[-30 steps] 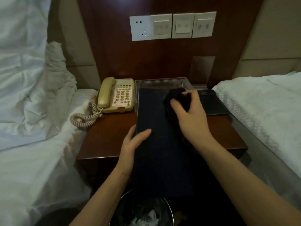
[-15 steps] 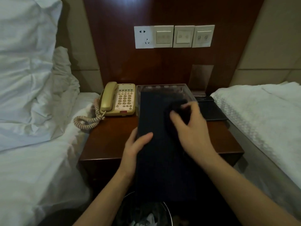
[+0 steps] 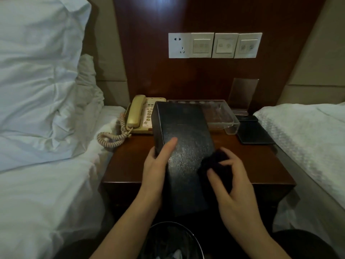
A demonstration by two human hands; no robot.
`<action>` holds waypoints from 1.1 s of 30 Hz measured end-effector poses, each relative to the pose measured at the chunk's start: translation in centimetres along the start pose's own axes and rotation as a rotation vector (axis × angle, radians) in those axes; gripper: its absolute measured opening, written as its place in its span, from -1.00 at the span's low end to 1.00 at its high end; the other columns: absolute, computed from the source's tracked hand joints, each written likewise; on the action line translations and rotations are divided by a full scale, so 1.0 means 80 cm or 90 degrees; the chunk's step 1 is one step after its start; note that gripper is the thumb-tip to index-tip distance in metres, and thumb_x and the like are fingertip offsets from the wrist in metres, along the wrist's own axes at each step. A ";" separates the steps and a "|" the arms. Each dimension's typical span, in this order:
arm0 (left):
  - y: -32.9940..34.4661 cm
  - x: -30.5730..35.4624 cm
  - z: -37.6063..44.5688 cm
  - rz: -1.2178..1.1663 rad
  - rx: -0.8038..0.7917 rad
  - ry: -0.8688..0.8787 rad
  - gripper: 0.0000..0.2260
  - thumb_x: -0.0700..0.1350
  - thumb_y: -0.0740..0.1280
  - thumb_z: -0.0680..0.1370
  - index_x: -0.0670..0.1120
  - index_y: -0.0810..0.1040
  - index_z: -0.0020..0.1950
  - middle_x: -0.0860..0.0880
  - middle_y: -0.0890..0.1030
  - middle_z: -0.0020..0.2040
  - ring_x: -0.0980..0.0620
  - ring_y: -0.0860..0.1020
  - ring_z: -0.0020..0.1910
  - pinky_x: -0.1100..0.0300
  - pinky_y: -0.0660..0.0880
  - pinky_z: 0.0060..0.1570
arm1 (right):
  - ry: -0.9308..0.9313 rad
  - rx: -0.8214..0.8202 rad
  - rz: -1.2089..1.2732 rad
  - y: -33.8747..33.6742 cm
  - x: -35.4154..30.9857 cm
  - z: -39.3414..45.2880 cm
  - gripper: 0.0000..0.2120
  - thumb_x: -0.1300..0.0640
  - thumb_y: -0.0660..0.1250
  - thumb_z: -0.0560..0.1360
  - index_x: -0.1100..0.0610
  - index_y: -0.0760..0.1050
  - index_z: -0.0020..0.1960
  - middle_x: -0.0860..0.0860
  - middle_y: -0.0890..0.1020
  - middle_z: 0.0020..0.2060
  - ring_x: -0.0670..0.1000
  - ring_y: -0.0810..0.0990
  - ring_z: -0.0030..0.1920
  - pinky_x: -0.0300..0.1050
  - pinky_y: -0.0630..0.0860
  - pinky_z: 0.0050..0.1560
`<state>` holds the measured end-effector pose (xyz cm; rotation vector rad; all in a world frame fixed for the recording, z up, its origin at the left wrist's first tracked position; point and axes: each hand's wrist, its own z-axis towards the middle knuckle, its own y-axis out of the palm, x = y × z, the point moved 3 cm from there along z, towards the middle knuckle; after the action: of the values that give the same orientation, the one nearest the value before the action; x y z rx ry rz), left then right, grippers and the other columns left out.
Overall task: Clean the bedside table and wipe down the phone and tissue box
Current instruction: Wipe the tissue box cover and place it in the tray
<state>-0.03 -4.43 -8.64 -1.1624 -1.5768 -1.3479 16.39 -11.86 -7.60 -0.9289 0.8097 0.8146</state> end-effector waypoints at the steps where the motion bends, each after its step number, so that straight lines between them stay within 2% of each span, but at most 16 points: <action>1: 0.002 0.000 -0.001 -0.013 -0.013 -0.033 -0.24 0.30 0.59 0.23 0.01 0.57 0.35 -0.03 0.72 0.15 -0.07 0.69 0.13 -0.10 0.54 0.24 | -0.006 -0.002 -0.002 0.000 -0.003 0.006 -0.90 -0.02 0.31 0.54 -0.19 0.40 -0.01 -0.43 0.36 0.32 -0.40 0.36 0.30 -0.51 0.31 0.16; 3: 0.004 0.005 -0.005 -0.064 -0.036 -0.095 -0.19 0.35 0.60 0.21 0.02 0.58 0.36 -0.07 0.70 0.20 -0.13 0.67 0.18 -0.15 0.51 0.29 | -0.003 -0.028 0.007 0.002 -0.008 0.019 -0.93 -0.01 0.30 0.56 -0.18 0.44 -0.01 -0.37 0.41 0.32 -0.37 0.40 0.29 -0.40 0.34 0.20; 6: 0.012 0.023 -0.015 -0.107 -0.062 -0.126 -0.44 0.23 0.54 0.33 -0.03 0.67 0.24 -0.14 0.72 0.13 -0.17 0.68 0.14 -0.12 0.56 0.20 | 0.052 -0.086 0.098 0.005 -0.017 0.026 -0.87 -0.02 0.30 0.55 -0.20 0.48 0.08 -0.35 0.52 0.21 -0.39 0.48 0.18 -0.38 0.46 0.11; 8: 0.023 0.038 -0.019 -0.092 -0.061 -0.075 -0.58 0.10 0.51 0.42 -0.09 0.67 0.19 -0.14 0.74 0.06 -0.11 0.72 0.02 -0.01 0.62 0.02 | 0.092 -0.108 0.198 0.004 -0.024 0.022 -0.76 -0.05 0.31 0.50 -0.14 0.51 0.16 -0.26 0.63 0.08 -0.30 0.57 0.11 -0.37 0.51 0.02; 10: 0.036 0.049 -0.020 -0.028 -0.025 -0.011 -0.66 0.05 0.47 0.48 -0.09 0.65 0.19 -0.09 0.75 0.00 -0.05 0.73 -0.05 0.07 0.63 -0.07 | 0.130 -0.093 0.275 -0.002 -0.033 0.017 -0.74 -0.05 0.31 0.48 -0.02 0.57 0.13 -0.15 0.69 -0.03 -0.17 0.65 0.04 -0.30 0.54 -0.07; 12: 0.052 0.060 -0.026 0.032 -0.028 0.030 -0.62 0.11 0.42 0.52 -0.06 0.62 0.25 -0.04 0.75 0.03 -0.01 0.72 0.01 0.06 0.63 0.05 | 0.152 -0.064 0.327 -0.013 -0.042 0.019 -0.78 -0.02 0.32 0.49 0.02 0.59 0.08 -0.12 0.70 -0.10 -0.13 0.67 -0.03 -0.34 0.54 -0.17; 15: 0.068 0.067 -0.027 0.104 -0.040 0.053 -0.50 0.30 0.24 0.57 -0.01 0.59 0.33 0.00 0.71 0.15 0.01 0.67 0.16 -0.03 0.55 0.28 | 0.145 -0.050 0.324 -0.028 -0.052 0.029 -0.82 0.02 0.34 0.53 -0.04 0.56 0.12 -0.20 0.68 -0.09 -0.25 0.64 -0.07 -0.44 0.51 -0.20; 19: 0.089 0.054 -0.026 0.156 -0.059 0.031 -0.32 0.48 0.13 0.52 0.09 0.49 0.46 0.03 0.58 0.37 0.04 0.54 0.34 -0.04 0.41 0.42 | 0.162 -0.066 0.214 -0.032 -0.043 0.042 -0.69 -0.01 0.41 0.51 -0.08 0.48 0.23 -0.17 0.64 0.01 -0.27 0.61 -0.02 -0.47 0.50 -0.20; 21: 0.099 0.046 -0.027 0.141 -0.092 0.005 -0.44 0.46 0.13 0.54 0.11 0.59 0.28 0.06 0.67 0.19 0.13 0.62 0.17 0.13 0.50 0.26 | 0.198 -0.094 0.171 -0.032 -0.033 0.044 -0.58 -0.10 0.49 0.42 -0.11 0.44 0.21 -0.18 0.60 0.05 -0.21 0.60 0.03 -0.41 0.52 -0.19; 23: 0.107 0.037 -0.028 0.111 -0.120 -0.056 -0.60 0.32 0.08 0.64 0.11 0.57 -0.03 0.14 0.70 -0.20 0.28 0.66 -0.21 0.35 0.55 -0.14 | 0.243 -0.122 0.141 -0.033 -0.018 0.044 -0.46 -0.17 0.58 0.27 -0.12 0.43 0.15 -0.17 0.60 0.04 -0.16 0.60 0.05 -0.27 0.57 -0.06; 24: 0.108 0.032 -0.027 0.120 -0.134 -0.068 -0.61 0.29 0.04 0.66 0.12 0.56 -0.02 0.15 0.70 -0.21 0.33 0.65 -0.24 0.40 0.54 -0.17 | 0.262 -0.122 0.128 -0.034 -0.010 0.045 -0.46 -0.14 0.60 0.24 -0.10 0.44 0.12 -0.14 0.62 0.01 -0.14 0.62 0.02 -0.19 0.58 -0.03; 25: 0.109 0.026 -0.023 0.155 -0.134 -0.074 -0.58 0.29 0.02 0.66 0.12 0.58 0.14 0.12 0.71 -0.02 0.32 0.65 -0.06 0.40 0.55 0.00 | 0.281 -0.108 0.131 -0.037 -0.002 0.046 -0.51 -0.08 0.62 0.26 -0.07 0.48 0.09 -0.12 0.66 -0.03 -0.13 0.65 -0.04 -0.17 0.58 -0.07; 27: 0.105 0.016 -0.020 0.224 -0.135 -0.079 -0.43 0.31 0.00 0.66 0.03 0.42 0.52 -0.03 0.53 0.42 0.06 0.50 0.39 0.13 0.38 0.43 | 0.317 -0.069 0.177 -0.040 0.014 0.046 -0.63 0.04 0.62 0.30 -0.01 0.55 0.02 -0.06 0.71 -0.14 -0.11 0.69 -0.19 -0.19 0.56 -0.19; 29: 0.096 0.008 -0.017 0.310 -0.126 0.004 -0.48 0.23 0.11 0.68 -0.01 0.39 0.54 -0.04 0.53 0.43 0.04 0.53 0.35 0.05 0.42 0.42 | 0.346 -0.040 0.226 -0.042 0.030 0.046 -0.71 0.11 0.60 0.32 0.04 0.58 -0.01 -0.05 0.72 -0.21 -0.11 0.70 -0.26 -0.20 0.55 -0.28; 31: 0.081 0.009 -0.016 0.460 -0.042 0.196 -0.62 0.10 0.26 0.66 0.06 0.48 0.46 0.10 0.59 0.32 0.21 0.57 0.22 0.14 0.52 0.29 | 0.369 -0.023 0.269 -0.044 0.041 0.045 -0.75 0.16 0.58 0.35 0.08 0.59 -0.03 -0.05 0.73 -0.26 -0.10 0.70 -0.29 -0.23 0.54 -0.34; 33: 0.064 0.010 -0.014 0.501 0.039 0.292 -0.57 0.07 0.36 0.62 0.10 0.43 0.48 0.19 0.48 0.34 0.27 0.46 0.29 0.23 0.43 0.29 | 0.390 -0.020 0.302 -0.046 0.050 0.046 -0.76 0.18 0.56 0.36 0.10 0.60 -0.01 -0.01 0.73 -0.24 -0.03 0.72 -0.26 -0.18 0.56 -0.33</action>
<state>4.59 -5.25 -6.13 -1.1509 -0.7018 -0.9248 22.21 -8.95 -8.40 -1.0456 1.5959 0.9609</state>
